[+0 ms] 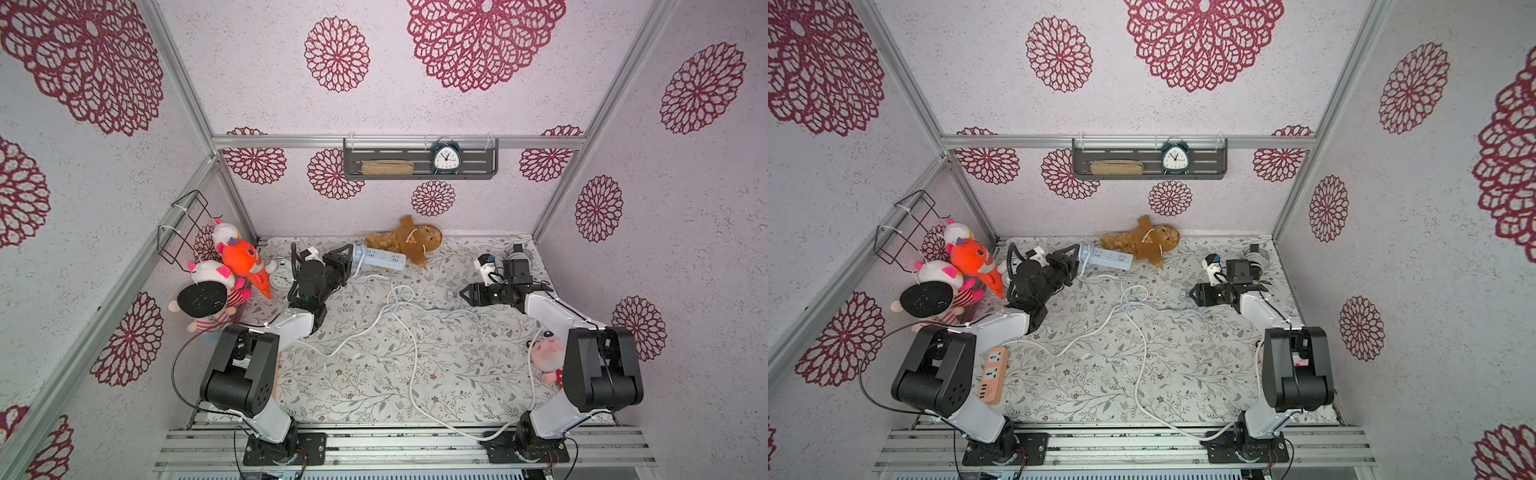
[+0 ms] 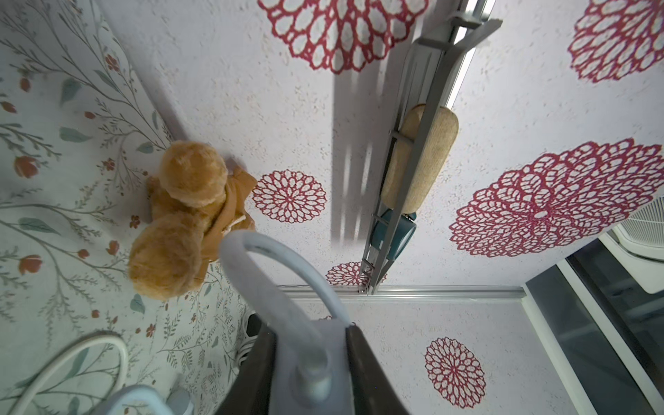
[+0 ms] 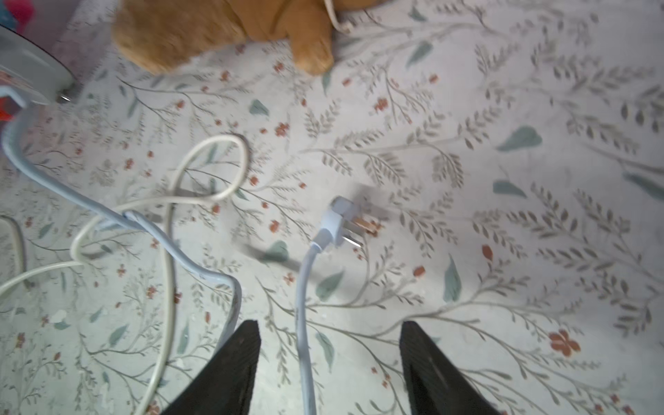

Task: Unwrap the cord wrapped around the power strip
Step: Unwrap the power cord from the power strip.

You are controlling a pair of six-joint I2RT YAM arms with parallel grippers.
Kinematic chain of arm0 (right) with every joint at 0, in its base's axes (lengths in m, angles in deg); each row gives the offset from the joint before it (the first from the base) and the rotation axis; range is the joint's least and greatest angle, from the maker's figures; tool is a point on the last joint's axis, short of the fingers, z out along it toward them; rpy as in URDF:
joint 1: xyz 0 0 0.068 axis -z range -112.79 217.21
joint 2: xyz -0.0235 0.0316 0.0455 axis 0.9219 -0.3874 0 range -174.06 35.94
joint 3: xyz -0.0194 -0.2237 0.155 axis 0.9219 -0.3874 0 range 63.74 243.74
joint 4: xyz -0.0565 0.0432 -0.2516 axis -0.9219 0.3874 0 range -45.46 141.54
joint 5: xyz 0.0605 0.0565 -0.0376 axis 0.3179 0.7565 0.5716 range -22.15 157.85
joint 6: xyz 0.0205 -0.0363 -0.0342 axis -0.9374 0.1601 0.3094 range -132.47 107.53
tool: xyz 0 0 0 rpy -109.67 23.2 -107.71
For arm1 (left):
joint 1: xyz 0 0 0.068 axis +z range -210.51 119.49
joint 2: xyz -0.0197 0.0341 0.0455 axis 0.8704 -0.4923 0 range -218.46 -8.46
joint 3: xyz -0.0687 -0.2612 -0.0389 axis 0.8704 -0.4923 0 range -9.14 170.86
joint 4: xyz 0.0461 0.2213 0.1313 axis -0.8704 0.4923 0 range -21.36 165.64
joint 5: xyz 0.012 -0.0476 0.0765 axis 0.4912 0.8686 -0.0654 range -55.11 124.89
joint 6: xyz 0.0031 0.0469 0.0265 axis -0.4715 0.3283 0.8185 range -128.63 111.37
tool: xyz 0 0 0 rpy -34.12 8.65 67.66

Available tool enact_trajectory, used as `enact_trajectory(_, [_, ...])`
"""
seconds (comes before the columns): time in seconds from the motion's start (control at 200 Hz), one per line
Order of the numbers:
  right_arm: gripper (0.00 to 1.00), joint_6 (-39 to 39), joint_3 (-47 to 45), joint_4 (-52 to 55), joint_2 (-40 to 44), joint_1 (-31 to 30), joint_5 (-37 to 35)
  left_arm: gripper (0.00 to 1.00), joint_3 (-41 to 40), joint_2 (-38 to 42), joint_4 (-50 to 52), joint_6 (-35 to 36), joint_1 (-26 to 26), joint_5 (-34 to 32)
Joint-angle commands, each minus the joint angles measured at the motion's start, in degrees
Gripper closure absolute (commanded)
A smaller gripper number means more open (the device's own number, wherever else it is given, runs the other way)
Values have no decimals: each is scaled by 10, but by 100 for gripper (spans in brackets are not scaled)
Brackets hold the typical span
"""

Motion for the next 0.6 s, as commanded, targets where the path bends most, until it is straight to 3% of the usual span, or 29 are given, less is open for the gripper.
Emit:
enact_trajectory(0.0, [30,8,24,-45,27,-54,43,100,30,-17,-24,-9,-11,-17])
enact_trajectory(0.11, [26,-41,20,-148,8,-108,61,100,41,-31,-40,-25,-27,-21])
enact_trajectory(0.335, [26,-234,-43,-407,-53,-192,-11,100,50,-36,-48,-39,-51,-43])
enact_trajectory(0.595, [27,-346,-44,-535,-142,-221,-43,100,46,-34,-68,-60,-64,-58])
